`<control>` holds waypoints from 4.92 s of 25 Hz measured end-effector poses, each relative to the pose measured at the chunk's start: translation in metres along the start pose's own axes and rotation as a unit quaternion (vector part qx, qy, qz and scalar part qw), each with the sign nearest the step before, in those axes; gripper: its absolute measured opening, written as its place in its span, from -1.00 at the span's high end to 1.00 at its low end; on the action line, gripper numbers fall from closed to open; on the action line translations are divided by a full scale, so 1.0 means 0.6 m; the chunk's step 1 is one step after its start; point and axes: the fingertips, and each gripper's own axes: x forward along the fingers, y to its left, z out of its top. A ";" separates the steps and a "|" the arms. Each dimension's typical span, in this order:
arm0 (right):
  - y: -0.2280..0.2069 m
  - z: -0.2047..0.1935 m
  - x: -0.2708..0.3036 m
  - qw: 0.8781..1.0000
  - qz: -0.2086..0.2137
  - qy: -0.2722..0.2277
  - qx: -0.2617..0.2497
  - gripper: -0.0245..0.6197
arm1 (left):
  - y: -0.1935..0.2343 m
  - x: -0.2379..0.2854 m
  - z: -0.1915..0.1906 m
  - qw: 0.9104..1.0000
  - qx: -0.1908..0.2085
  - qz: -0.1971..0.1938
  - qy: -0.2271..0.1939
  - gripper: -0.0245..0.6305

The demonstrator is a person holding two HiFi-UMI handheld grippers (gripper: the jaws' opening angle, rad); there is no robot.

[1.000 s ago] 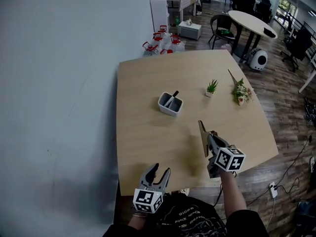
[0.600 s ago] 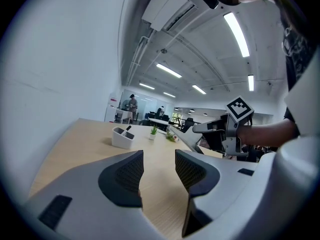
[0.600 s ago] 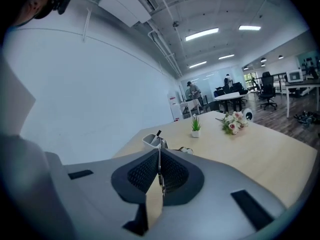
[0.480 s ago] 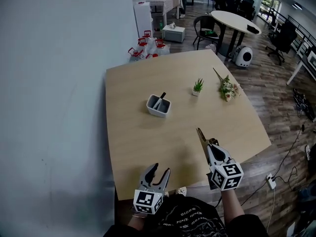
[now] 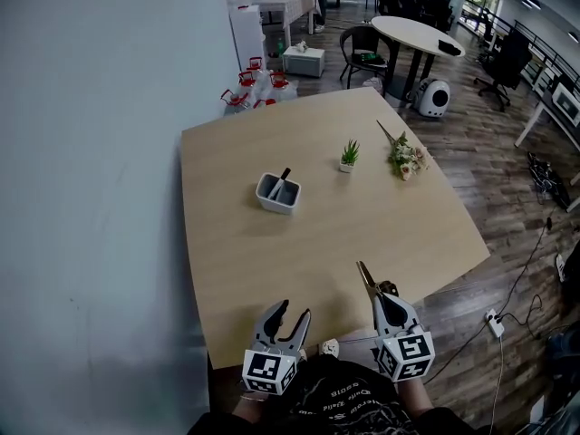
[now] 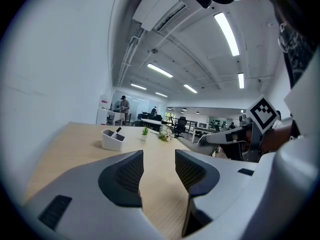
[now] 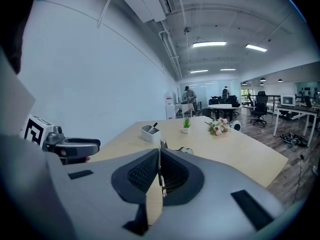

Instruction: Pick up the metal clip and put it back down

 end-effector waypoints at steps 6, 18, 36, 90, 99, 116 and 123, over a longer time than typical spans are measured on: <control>0.001 -0.004 -0.007 1.000 0.000 0.003 -0.004 0.86 | -0.007 0.007 0.005 1.000 0.005 -0.006 -0.002 0.31; -0.035 -0.019 0.039 0.994 0.023 0.032 0.103 0.86 | -0.002 0.023 0.004 1.000 0.006 -0.001 0.004 0.31; -0.201 -0.023 0.252 0.962 0.024 0.055 0.266 0.87 | 0.030 0.082 0.002 0.999 -0.023 0.032 0.023 0.31; -0.133 0.053 0.141 0.998 -0.006 -0.005 0.068 -0.03 | 0.014 0.056 0.029 1.000 -0.008 0.004 0.006 0.31; -0.064 0.019 0.032 0.999 -0.032 -0.023 -0.003 -0.03 | -0.006 0.022 0.007 1.000 -0.001 -0.017 0.007 0.31; -0.036 -0.010 0.004 0.997 -0.061 -0.016 -0.052 -0.03 | -0.010 0.027 0.008 0.999 0.010 -0.040 0.003 0.31; -0.022 0.009 0.018 0.994 -0.061 -0.027 -0.092 0.37 | -0.009 0.031 0.014 0.999 0.011 -0.050 0.000 0.54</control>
